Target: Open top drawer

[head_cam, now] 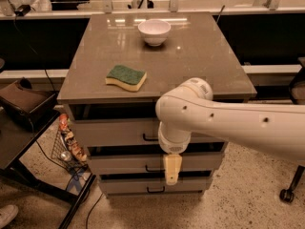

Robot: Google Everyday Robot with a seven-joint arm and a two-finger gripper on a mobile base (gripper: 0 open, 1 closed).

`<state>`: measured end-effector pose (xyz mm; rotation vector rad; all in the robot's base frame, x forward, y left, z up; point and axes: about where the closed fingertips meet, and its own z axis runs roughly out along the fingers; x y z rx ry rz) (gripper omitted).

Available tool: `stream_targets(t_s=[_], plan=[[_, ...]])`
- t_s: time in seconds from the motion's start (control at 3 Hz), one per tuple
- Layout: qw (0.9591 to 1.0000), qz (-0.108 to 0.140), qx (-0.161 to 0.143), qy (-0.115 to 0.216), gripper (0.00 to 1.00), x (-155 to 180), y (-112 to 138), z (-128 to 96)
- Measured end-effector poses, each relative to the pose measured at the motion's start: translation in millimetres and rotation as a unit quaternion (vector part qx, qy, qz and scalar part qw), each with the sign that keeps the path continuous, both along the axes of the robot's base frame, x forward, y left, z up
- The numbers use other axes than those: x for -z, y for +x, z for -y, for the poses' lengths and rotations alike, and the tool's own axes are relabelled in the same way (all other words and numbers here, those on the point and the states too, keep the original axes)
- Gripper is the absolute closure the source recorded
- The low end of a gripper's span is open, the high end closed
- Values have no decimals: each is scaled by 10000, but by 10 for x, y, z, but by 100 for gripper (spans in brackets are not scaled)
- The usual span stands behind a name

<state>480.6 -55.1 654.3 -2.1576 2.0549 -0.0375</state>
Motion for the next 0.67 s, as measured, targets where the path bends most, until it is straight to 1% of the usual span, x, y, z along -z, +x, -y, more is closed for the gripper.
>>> stream_targets(t_s=[0.33, 0.67], plan=[[9995, -163, -240, -117, 0, 283, 133, -244], [9990, -275, -321, -168, 0, 424, 186, -326]])
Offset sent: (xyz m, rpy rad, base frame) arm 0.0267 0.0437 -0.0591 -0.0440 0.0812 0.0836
